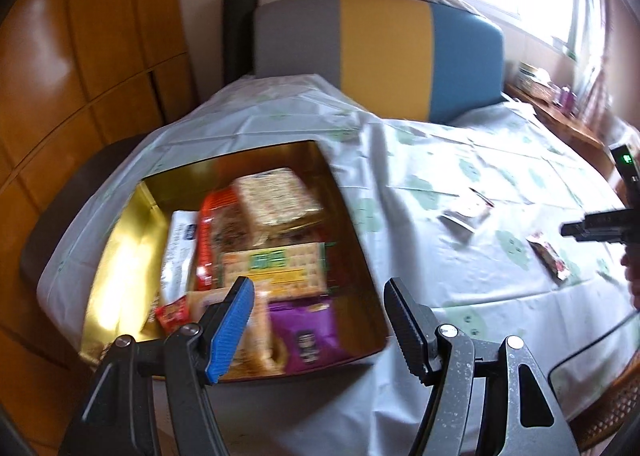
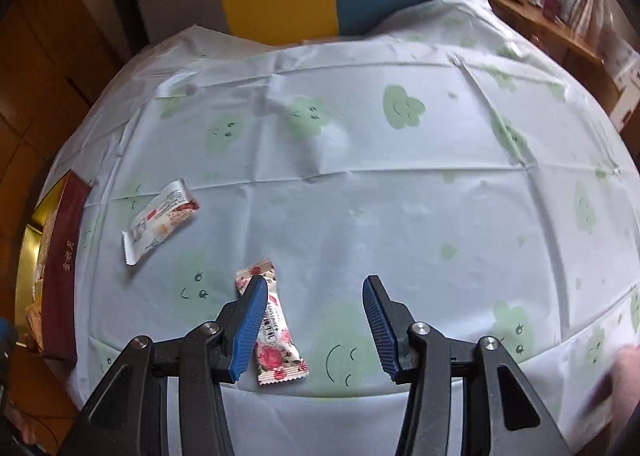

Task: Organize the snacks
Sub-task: 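Withdraw both grippers from the tin toward the remaining snacks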

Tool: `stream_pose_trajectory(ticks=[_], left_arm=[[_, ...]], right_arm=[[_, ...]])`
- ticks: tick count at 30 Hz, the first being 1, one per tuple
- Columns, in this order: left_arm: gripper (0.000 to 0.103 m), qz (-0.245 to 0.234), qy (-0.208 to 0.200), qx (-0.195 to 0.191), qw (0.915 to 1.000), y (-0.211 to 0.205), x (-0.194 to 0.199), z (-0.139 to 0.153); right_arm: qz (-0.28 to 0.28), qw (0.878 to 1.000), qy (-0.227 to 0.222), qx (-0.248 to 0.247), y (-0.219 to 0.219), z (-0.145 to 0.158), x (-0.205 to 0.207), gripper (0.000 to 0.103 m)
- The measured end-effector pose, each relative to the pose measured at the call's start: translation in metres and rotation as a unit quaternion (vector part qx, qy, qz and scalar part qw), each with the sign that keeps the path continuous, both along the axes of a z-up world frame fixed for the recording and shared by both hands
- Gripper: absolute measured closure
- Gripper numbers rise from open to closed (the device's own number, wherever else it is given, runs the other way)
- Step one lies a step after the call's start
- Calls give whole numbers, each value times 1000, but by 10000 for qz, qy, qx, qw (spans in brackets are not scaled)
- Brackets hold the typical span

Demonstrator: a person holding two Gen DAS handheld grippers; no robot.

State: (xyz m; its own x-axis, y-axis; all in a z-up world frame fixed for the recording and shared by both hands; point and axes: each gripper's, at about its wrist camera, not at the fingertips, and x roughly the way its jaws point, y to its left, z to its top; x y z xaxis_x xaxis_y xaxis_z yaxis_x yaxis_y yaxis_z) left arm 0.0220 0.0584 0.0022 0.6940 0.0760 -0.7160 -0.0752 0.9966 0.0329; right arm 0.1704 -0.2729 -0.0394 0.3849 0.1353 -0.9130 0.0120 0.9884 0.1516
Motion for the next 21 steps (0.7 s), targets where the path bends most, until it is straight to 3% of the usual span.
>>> stream_pose_trajectory(ticks=[4, 9, 15, 16, 17, 21], left_arm=[[34, -299, 182, -26, 9994, -23, 11, -4], [33, -637, 273, 55, 9976, -48, 20, -7], [33, -876, 358, 76, 9955, -68, 32, -10], [33, -901, 381, 50, 9952, -71, 35, -10], [33, -910, 402, 41, 9950, -72, 38, -11], [33, -980, 543, 127, 9936, -81, 54, -16]], right_arm=[[324, 9988, 113, 337, 12, -3, 0, 53], [973, 9951, 147, -106, 46, -9, -5, 53], [1279, 9901, 292, -499, 56, -19, -7, 54], [1324, 9890, 337, -561, 58, -21, -8, 74], [1357, 9876, 359, -705, 60, -23, -8, 83], [1186, 9889, 226, -870, 55, -18, -10, 84]])
